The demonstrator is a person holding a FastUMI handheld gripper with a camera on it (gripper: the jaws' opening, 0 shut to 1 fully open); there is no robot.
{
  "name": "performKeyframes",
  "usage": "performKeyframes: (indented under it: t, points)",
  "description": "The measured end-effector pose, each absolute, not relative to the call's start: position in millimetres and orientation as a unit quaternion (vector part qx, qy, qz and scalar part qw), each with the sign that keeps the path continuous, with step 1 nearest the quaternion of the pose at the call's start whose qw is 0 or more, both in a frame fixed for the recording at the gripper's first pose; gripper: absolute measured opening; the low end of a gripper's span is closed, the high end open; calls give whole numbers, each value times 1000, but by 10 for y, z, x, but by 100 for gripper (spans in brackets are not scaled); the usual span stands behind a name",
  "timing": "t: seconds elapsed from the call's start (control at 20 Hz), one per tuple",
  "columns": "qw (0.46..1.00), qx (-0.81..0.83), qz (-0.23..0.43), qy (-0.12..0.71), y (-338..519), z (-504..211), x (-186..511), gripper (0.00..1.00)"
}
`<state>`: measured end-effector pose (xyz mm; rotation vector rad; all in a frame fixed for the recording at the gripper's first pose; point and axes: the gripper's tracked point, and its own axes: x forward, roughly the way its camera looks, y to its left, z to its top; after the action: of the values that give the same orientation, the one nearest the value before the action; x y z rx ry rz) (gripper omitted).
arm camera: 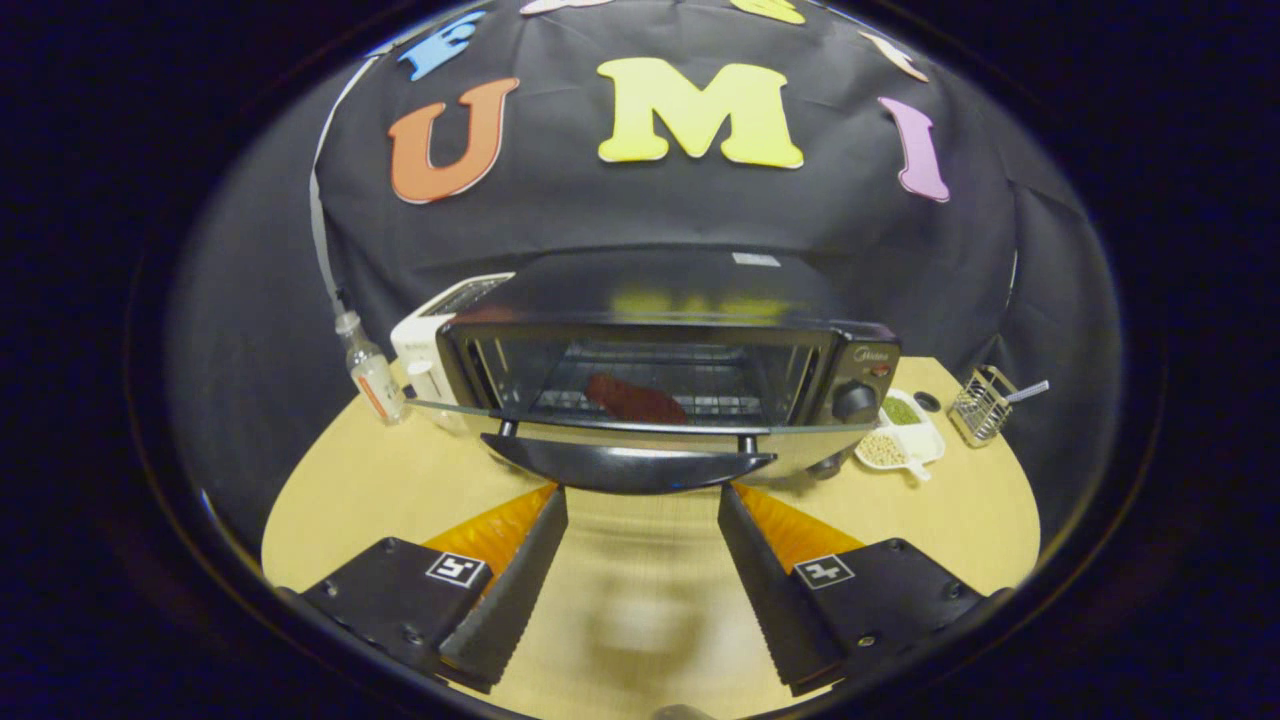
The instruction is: Open the toaster oven, put the food inside, and close the toaster oven door.
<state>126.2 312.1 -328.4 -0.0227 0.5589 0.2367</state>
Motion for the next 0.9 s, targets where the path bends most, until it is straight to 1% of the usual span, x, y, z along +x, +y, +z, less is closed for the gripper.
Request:
performKeyframes:
  t: [0.3,0.45,0.6,0.9]
  points:
    - [958,-22,106,265,2959,-3095,1210,97]
    - [963,-18,103,250,2819,-2843,1087,97]
    - [972,-21,93,216,2489,-2288,957,97]
    - [992,-21,60,113,1571,-986,568,97]
